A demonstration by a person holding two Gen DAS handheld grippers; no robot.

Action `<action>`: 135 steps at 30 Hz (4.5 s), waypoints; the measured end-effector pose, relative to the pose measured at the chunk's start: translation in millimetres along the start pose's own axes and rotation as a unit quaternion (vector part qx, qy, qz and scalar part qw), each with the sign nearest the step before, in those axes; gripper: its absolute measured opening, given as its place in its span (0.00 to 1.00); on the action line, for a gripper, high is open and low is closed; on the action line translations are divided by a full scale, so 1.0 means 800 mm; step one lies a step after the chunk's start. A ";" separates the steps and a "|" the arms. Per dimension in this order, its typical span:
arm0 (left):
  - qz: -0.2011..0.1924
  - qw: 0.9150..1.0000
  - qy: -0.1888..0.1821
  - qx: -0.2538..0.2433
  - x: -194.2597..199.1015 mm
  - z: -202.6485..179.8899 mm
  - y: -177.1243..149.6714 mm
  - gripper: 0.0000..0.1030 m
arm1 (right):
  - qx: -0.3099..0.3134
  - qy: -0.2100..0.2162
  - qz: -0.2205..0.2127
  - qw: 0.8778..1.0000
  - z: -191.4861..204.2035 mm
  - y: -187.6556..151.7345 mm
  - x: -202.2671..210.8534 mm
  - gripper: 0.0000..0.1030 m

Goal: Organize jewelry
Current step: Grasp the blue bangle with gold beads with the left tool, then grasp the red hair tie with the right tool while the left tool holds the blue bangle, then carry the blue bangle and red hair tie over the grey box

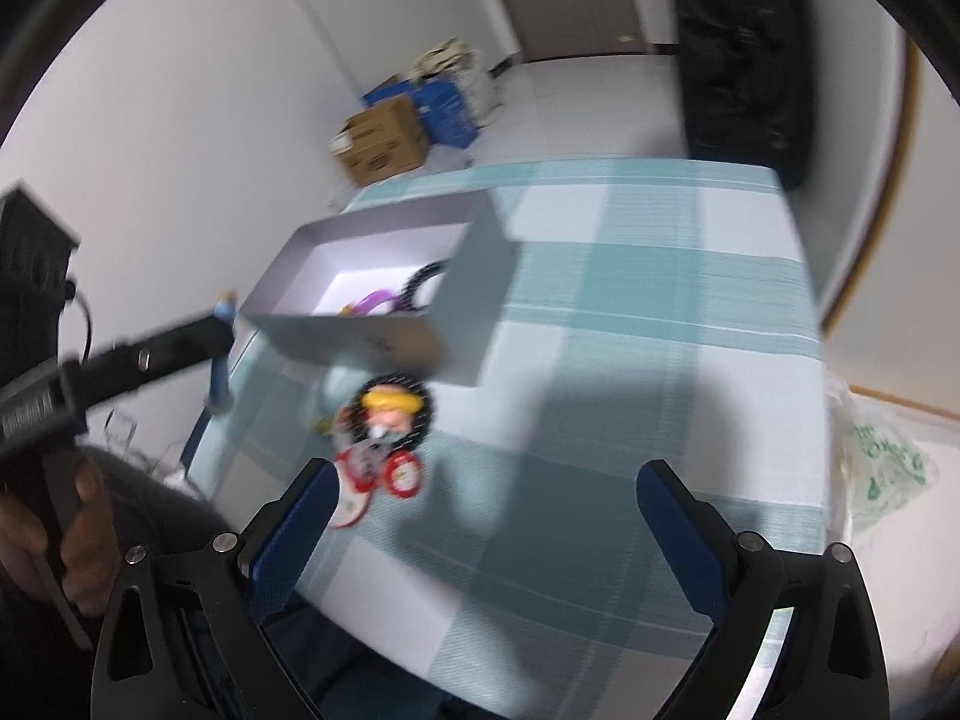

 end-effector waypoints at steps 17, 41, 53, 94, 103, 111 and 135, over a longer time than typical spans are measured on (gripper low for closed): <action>0.011 1.000 -0.004 0.024 0.012 0.037 0.000 0.56 | 0.143 -0.017 0.063 0.988 0.064 -0.016 -0.061 0.49; 0.013 1.000 -0.011 0.021 0.012 0.031 0.003 0.56 | 0.141 -0.013 0.079 0.987 0.060 -0.018 -0.059 0.16; 0.016 1.000 -0.014 0.021 0.007 0.022 0.005 0.56 | 0.123 -0.016 0.076 0.989 0.046 -0.014 -0.045 0.03; 0.001 1.000 -0.011 0.029 -0.004 0.027 0.038 0.56 | 0.051 0.042 -0.063 0.996 0.044 0.078 0.010 0.18; 0.007 0.999 -0.012 0.030 -0.027 0.032 0.057 0.56 | 0.014 0.080 -0.080 0.993 0.041 0.126 -0.008 0.18; 0.021 0.999 -0.001 0.038 -0.050 0.039 0.070 0.56 | -0.031 0.081 -0.064 0.994 0.013 0.146 -0.038 0.18; 0.057 0.998 0.011 0.032 -0.090 0.042 0.077 0.56 | -0.057 0.062 -0.037 0.996 -0.014 0.150 -0.071 0.20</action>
Point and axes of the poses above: each gripper's, at about its wrist camera, not at the fingertips, and x roughly against the way its jaws point, z to its left, y to its top, the point moved 4 cm from there along -x, roughly the way its jaws point, and after that the axes turned 3 degrees about x, right-handed, at the moved point
